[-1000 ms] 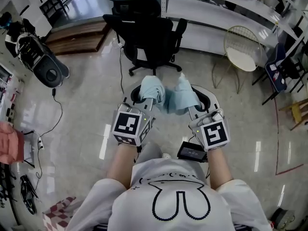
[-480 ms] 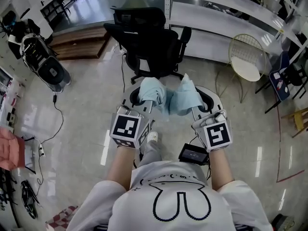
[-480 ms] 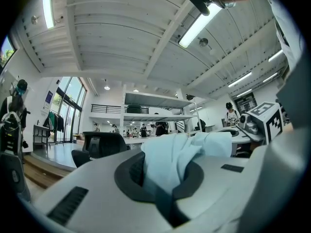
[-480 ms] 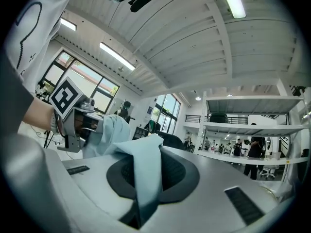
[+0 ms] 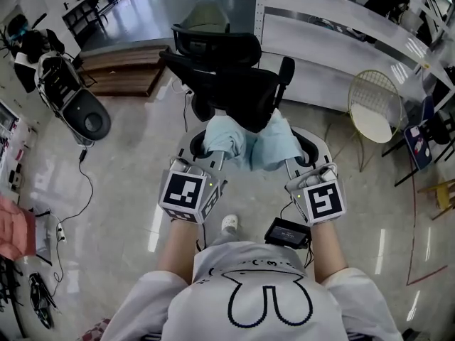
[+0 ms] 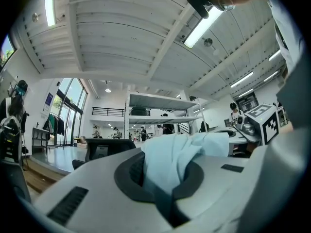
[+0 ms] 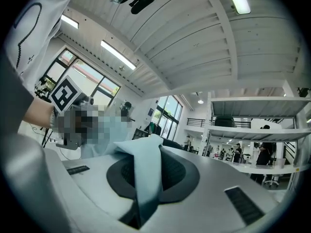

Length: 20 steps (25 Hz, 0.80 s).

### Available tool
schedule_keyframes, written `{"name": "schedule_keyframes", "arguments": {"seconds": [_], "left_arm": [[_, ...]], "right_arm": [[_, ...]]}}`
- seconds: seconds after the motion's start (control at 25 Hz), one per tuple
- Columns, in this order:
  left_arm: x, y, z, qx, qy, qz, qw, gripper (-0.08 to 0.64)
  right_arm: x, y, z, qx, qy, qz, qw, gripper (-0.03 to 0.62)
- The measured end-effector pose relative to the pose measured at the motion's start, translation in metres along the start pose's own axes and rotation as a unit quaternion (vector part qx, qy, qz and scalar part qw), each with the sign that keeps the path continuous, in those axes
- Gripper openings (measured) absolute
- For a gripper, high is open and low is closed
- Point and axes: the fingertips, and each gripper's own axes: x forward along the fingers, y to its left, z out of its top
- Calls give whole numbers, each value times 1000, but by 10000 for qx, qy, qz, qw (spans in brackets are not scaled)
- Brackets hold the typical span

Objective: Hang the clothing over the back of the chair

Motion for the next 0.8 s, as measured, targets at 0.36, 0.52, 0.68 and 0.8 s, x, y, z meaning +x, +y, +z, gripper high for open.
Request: {"name": "schedule_keyframes", "arguments": {"seconds": [0.36, 0.52, 0.68, 0.8], "left_arm": [[49, 74, 17, -27, -109, 83, 9999, 26], [67, 104, 27, 176, -2, -66, 9998, 27], [86, 133, 37, 320, 136, -244, 9991, 26], [97, 154, 46, 246, 181, -343, 9989, 26]], "right_arm": [[85, -35, 20, -124, -138, -19, 9998, 43], [124, -44, 30, -274, -153, 71, 9995, 43], [163, -54, 46, -504, -192, 148, 9984, 43], [187, -60, 63, -620, -289, 209, 9974, 43]]}}
